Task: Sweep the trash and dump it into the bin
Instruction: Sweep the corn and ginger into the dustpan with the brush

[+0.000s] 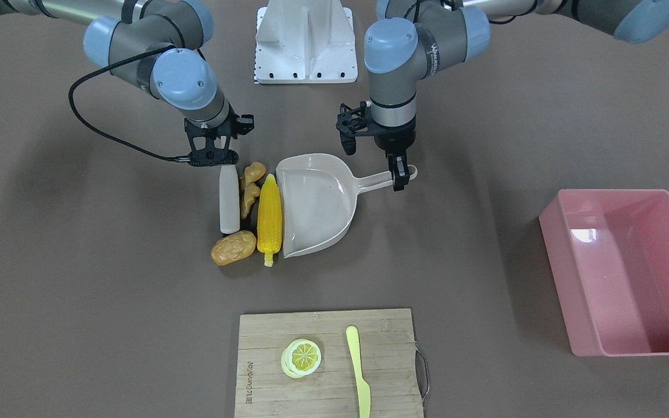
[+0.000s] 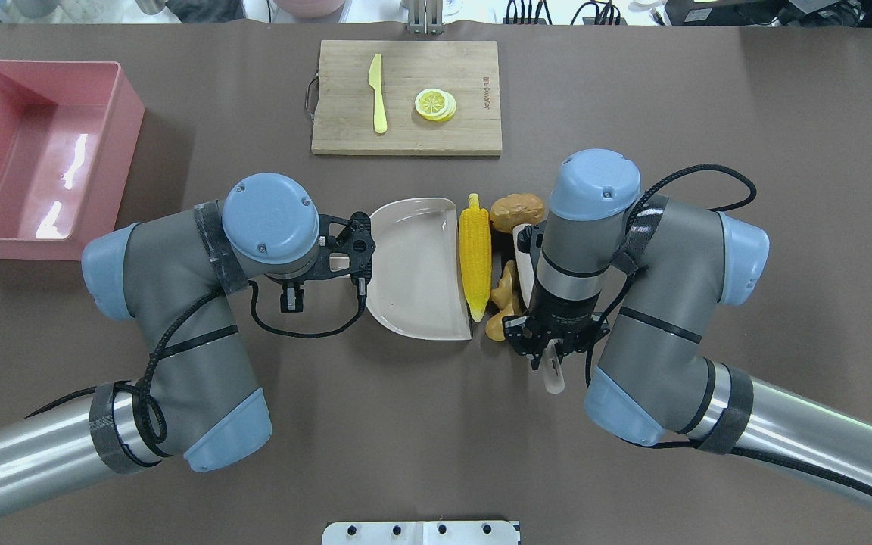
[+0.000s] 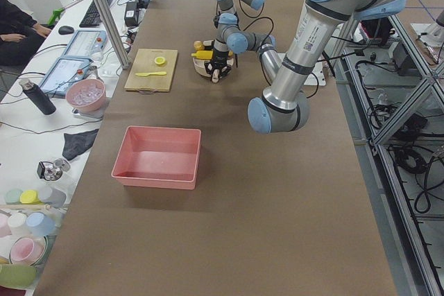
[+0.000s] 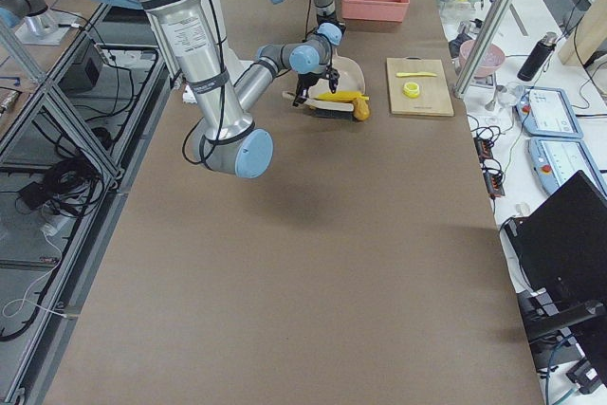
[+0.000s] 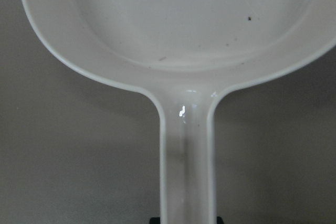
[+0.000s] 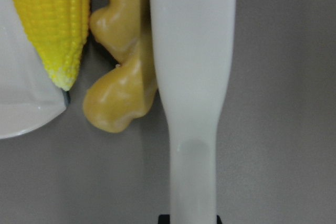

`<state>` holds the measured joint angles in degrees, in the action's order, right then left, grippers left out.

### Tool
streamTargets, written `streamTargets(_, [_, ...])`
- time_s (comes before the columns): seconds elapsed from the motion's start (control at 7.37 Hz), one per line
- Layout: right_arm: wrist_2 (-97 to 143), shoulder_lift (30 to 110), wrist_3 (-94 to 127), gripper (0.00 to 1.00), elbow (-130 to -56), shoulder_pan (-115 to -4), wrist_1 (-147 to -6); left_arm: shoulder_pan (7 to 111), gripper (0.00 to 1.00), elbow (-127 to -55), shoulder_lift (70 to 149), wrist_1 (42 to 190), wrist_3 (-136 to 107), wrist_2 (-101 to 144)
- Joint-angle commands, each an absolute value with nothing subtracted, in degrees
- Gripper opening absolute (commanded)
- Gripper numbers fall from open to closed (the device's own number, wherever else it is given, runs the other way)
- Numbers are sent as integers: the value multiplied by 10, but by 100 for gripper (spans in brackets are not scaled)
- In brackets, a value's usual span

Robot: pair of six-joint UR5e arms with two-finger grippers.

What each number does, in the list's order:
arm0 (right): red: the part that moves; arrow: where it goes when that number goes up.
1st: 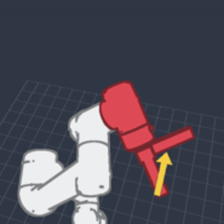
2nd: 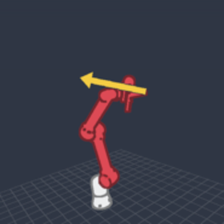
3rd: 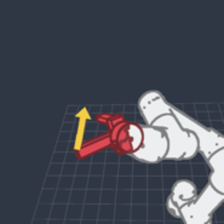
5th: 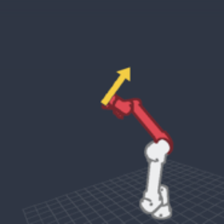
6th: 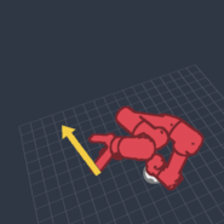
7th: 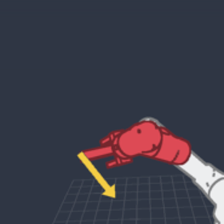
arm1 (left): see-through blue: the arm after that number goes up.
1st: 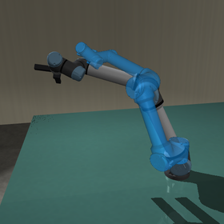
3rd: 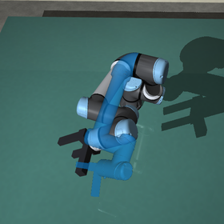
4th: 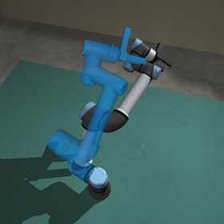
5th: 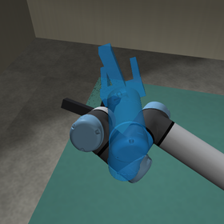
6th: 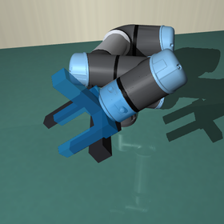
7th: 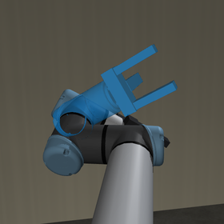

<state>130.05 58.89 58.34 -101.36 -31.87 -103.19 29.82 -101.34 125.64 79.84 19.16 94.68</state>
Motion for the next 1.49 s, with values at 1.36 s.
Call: streamTargets(1.36, [1365,549,628,0,-1006,-365,-1002,299,0,-1012,1259,796,191,947])
